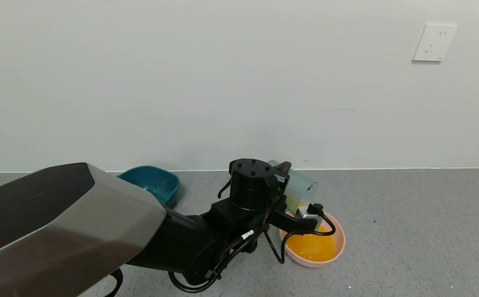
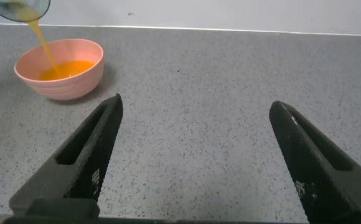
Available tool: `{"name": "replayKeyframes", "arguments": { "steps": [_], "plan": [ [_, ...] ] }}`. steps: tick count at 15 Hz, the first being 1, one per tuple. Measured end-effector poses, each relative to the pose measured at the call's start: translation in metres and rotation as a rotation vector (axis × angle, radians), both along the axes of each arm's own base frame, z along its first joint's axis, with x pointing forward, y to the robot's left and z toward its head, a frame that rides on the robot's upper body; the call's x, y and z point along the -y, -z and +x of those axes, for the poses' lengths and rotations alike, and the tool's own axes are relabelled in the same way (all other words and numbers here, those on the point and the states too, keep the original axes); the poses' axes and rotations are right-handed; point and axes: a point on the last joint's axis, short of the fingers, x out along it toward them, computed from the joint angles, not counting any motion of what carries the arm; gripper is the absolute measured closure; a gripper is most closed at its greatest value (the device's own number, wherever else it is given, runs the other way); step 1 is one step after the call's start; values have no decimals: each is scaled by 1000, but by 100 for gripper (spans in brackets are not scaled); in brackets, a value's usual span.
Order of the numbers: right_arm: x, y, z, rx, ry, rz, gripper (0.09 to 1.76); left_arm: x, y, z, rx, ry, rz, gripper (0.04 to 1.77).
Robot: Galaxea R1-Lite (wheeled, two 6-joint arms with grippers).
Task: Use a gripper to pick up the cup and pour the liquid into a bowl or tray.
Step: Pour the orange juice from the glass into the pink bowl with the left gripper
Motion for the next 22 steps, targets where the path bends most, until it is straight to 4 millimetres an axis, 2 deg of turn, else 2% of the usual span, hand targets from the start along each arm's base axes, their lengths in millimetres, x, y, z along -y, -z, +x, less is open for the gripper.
{"name": "replayKeyframes", "arguments": {
  "steps": [17,19,22],
  "plan": [
    [0,0,0,0,0,0,14,4,-4,-5,31,18,17,52],
    [0,0,0,0,0,0,14,0,-10,-1,23,-2,-36,52],
    [0,0,0,0,0,0,14,-1,-20,5,-35,-54,-212,52]
  ]
}}
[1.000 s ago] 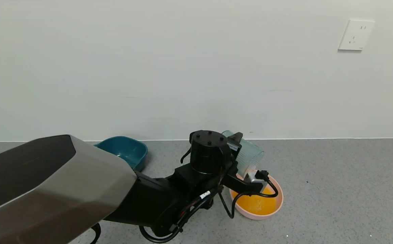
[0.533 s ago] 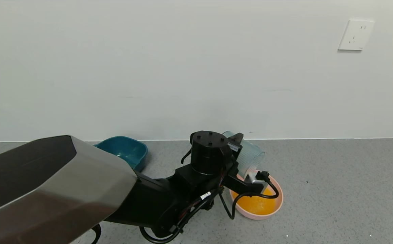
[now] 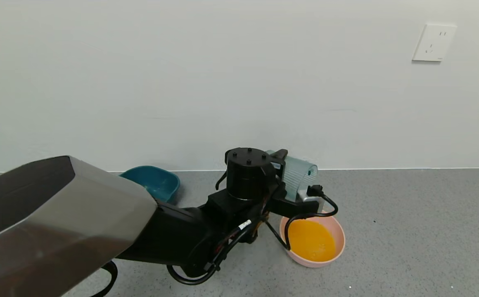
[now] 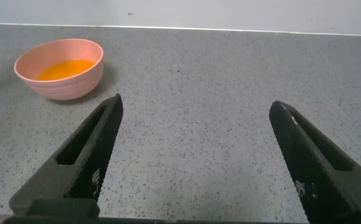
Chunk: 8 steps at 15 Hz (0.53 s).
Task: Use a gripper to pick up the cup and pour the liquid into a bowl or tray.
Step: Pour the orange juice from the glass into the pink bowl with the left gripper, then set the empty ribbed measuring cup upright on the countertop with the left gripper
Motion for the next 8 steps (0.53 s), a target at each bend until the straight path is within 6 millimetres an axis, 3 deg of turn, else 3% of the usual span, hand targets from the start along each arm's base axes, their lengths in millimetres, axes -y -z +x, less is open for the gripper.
{"name": "replayKeyframes", "arguments": {
  "steps": [8],
  "plan": [
    [0,0,0,0,1,0,14,-9,-6,10,-181,-126,-442,52]
  ]
}}
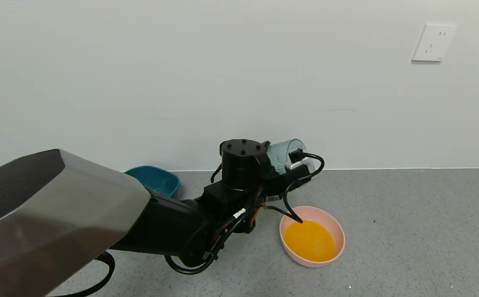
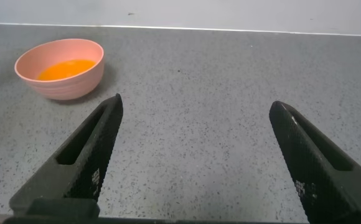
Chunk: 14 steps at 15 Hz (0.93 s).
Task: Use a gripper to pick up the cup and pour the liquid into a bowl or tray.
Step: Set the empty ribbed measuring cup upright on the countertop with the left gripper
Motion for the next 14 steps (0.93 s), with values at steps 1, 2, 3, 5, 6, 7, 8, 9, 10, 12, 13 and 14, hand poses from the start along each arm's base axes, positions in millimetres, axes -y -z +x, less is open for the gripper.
{"name": "replayKeyframes", "arguments": {
  "steps": [1,2,3,5,6,7,8,9,10,12,13,14],
  "plan": [
    [0,0,0,0,0,0,14,-2,3,0,-27,-12,-46,52],
    [0,0,0,0,0,0,14,-4,4,1,-47,-22,-82,52],
    [0,0,0,0,0,0,14,-6,4,3,-61,-34,-121,52],
    [0,0,0,0,0,0,14,-11,4,6,-96,-57,-221,52],
    [0,0,0,0,0,0,14,-13,3,6,-113,-67,-261,52],
    [0,0,0,0,0,0,14,-18,1,7,-128,-75,-302,52],
    [0,0,0,0,0,0,14,-21,-2,8,-139,-79,-340,52],
    [0,0,0,0,0,0,14,-25,-6,9,-149,-86,-390,52],
    [0,0,0,0,0,0,14,-28,-11,10,-157,-95,-444,52],
    [0,0,0,0,0,0,14,-35,-22,9,-188,-114,-547,52],
    [0,0,0,0,0,0,14,-40,-29,9,-197,-125,-601,52],
    [0,0,0,0,0,0,14,-46,-35,10,-194,-136,-647,52]
  ]
}}
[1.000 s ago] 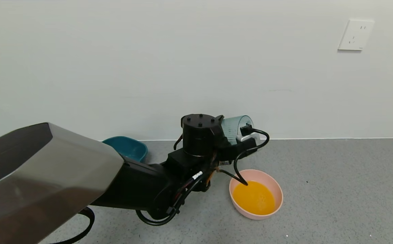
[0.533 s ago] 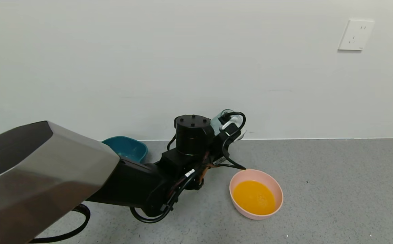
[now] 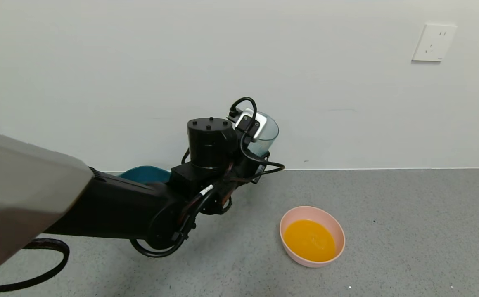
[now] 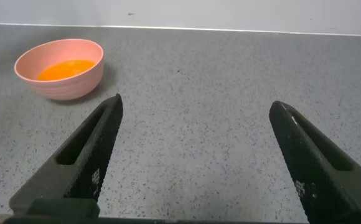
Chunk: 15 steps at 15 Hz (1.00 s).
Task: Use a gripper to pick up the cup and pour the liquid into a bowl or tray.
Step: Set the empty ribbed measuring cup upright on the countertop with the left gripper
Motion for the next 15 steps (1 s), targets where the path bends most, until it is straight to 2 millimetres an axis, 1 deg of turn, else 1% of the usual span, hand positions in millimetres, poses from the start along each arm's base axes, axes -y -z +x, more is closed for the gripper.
{"name": "replayKeyframes", "arguments": {
  "steps": [2,5,8,10,15],
  "plan": [
    [0,0,0,0,0,0,14,-12,-8,0,-10,-10,-83,52],
    [0,0,0,0,0,0,14,-21,-9,-5,-56,6,-208,52],
    [0,0,0,0,0,0,14,-25,-2,-13,-100,15,-228,52],
    [0,0,0,0,0,0,14,-27,8,-16,-135,17,-223,52],
    [0,0,0,0,0,0,14,-31,25,-20,-197,17,-216,52]
  ]
}}
